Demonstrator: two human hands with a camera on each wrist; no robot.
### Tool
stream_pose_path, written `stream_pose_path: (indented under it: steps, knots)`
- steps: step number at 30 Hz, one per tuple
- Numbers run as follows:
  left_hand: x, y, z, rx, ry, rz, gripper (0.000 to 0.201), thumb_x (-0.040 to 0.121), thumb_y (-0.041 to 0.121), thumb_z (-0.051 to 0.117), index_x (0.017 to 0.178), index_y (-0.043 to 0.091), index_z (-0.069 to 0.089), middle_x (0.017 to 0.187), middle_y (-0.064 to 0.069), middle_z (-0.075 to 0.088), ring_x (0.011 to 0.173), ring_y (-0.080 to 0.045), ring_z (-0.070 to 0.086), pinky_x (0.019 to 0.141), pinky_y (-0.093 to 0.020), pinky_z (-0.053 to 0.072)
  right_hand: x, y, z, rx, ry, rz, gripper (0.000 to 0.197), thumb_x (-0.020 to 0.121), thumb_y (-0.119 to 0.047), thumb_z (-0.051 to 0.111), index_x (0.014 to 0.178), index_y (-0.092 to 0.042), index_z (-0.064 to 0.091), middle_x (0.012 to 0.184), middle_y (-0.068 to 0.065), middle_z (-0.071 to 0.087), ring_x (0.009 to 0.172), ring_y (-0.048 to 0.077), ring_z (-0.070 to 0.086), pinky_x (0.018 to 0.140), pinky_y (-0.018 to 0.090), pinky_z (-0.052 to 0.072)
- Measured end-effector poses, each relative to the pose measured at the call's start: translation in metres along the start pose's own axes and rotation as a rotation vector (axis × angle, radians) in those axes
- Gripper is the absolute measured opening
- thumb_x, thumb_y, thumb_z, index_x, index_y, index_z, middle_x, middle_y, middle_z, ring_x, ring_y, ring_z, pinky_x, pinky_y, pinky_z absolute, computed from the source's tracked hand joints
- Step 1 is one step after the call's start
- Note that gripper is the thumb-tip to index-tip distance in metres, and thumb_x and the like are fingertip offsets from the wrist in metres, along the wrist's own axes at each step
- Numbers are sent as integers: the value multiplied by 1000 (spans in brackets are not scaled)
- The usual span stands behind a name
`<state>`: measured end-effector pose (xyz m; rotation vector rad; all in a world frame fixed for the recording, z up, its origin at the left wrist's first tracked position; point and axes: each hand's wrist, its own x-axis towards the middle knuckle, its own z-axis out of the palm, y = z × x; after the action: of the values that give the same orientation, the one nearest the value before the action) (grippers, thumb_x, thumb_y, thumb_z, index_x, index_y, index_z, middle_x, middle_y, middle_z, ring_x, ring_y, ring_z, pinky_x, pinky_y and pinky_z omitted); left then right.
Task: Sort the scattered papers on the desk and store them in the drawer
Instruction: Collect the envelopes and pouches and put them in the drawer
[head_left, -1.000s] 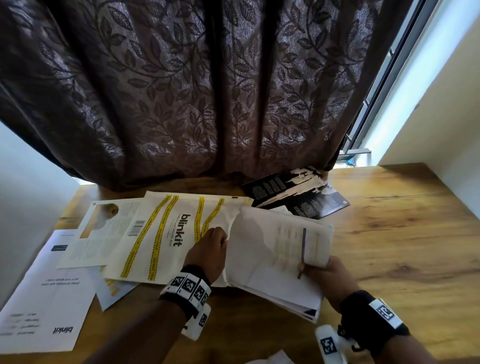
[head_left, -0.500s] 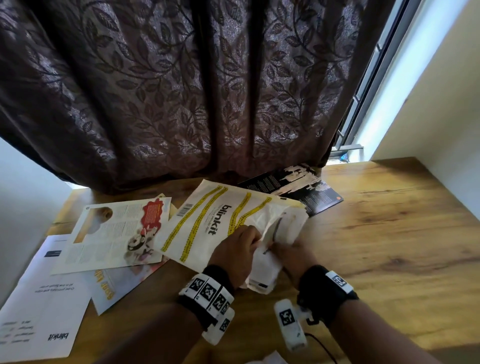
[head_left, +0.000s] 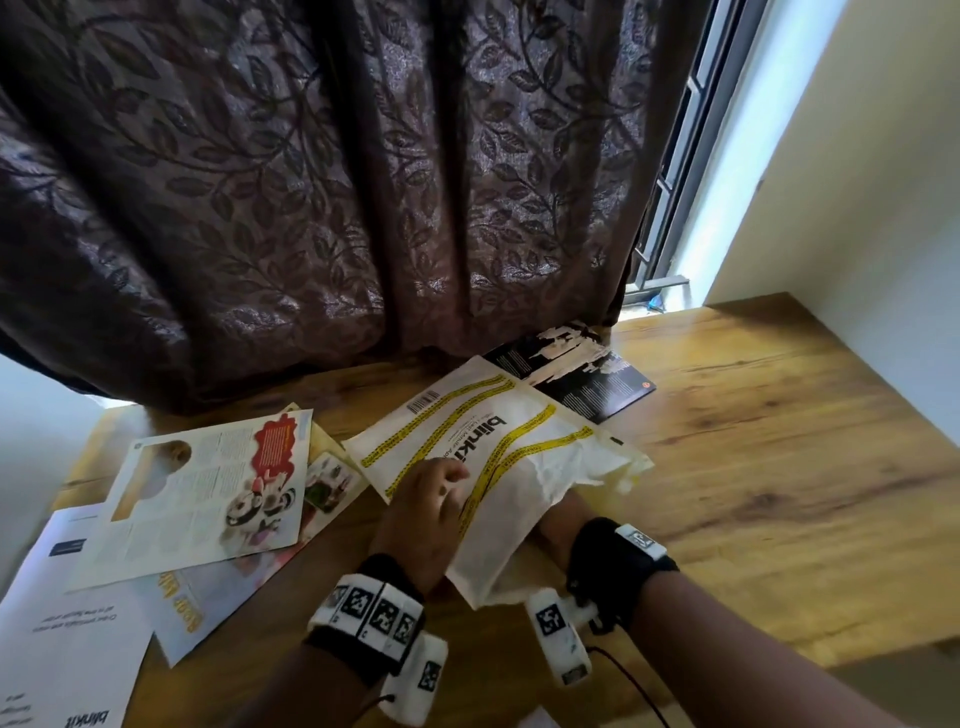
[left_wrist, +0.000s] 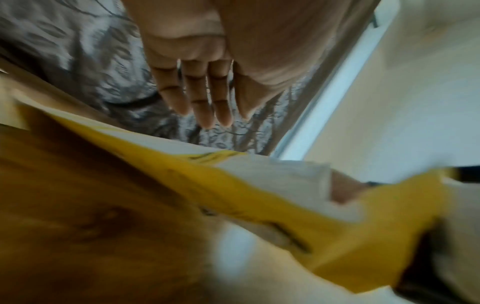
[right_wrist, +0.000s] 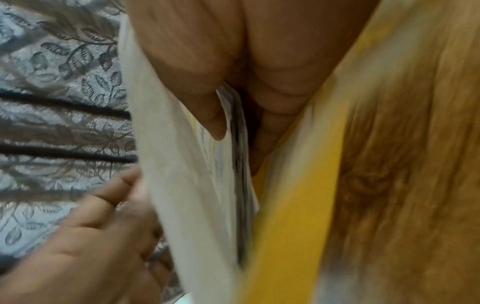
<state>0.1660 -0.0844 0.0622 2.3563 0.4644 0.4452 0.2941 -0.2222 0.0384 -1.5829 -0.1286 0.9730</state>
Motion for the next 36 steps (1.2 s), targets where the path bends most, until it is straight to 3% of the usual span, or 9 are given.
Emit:
stream_pose_path:
  steps: [5, 10, 13, 16, 19, 23, 29, 32, 36]
  knots:
    - [-22, -40, 17, 176, -256, 118, 38, 93, 24, 42, 127, 40, 44, 132, 11, 48, 124, -7, 44, 104, -37, 43, -5, 28, -35, -179, -23, -9, 27, 85, -31, 73, 110, -22, 69, 108, 12, 73, 97, 31, 72, 85, 51, 60]
    - [-25, -14, 45, 164, -352, 158, 53, 95, 59, 35, 143, 36, 39, 149, 14, 38, 137, -2, 32, 112, -33, 35, -29, 37, -86, -356, 6, 0, 19, 92, -2, 63, 104, -9, 75, 96, 8, 77, 86, 21, 75, 84, 37, 61]
    - [-26, 6, 67, 330, -586, 178, 86, 83, 84, 24, 152, 32, 24, 160, 11, 20, 147, -7, 17, 118, -38, 24, -42, 22, -107, -639, 191, -288, 16, 91, -13, 67, 101, -24, 74, 90, -9, 72, 76, 6, 68, 70, 17, 53]
    - [-30, 13, 81, 497, -722, 103, 110, 68, 96, 14, 154, 28, 17, 164, 9, 6, 149, -14, 8, 120, -46, 17, -40, 15, -122, -779, 314, -512, 14, 86, -24, 74, 96, -32, 70, 79, -9, 58, 68, 4, 56, 63, 17, 43]
    - [-30, 14, 87, 523, -648, 104, 85, 82, 78, 36, 148, 24, 32, 162, 7, 14, 148, -16, 14, 119, -42, 20, -35, 16, -123, -797, 257, -489, 7, 88, -30, 71, 89, -32, 65, 68, -8, 61, 60, 4, 56, 56, 15, 42]
    - [-25, 7, 94, 282, -464, -64, 34, 100, 31, 47, 127, 13, 55, 149, 2, 36, 138, -14, 34, 115, -27, 27, -36, 29, -118, -787, 107, -513, 5, 92, -27, 67, 94, -30, 64, 86, -15, 67, 81, -2, 63, 69, 12, 51]
    - [-27, 1, 96, 267, -327, -125, 22, 99, 21, 49, 117, 11, 57, 136, 1, 41, 128, -12, 40, 110, -21, 32, -23, 48, -107, -968, -152, -687, 24, 94, -34, 57, 111, -23, 70, 113, -7, 69, 102, 6, 62, 88, 20, 51]
    - [-29, 3, 97, 305, -335, -101, 22, 96, 17, 52, 118, 16, 55, 131, 3, 40, 125, -13, 43, 107, -24, 36, -9, 59, -99, -1078, -352, -680, 52, 92, -46, 39, 133, -25, 62, 140, -7, 59, 134, 7, 46, 113, 20, 29]
    - [-34, 8, 98, 350, -307, -144, 21, 95, 21, 57, 116, 20, 54, 135, 3, 34, 123, -14, 39, 106, -22, 35, 4, 66, -96, -1337, -530, -601, 72, 89, -56, 23, 151, -23, 39, 160, -9, 29, 150, 10, 14, 117, 29, -2]
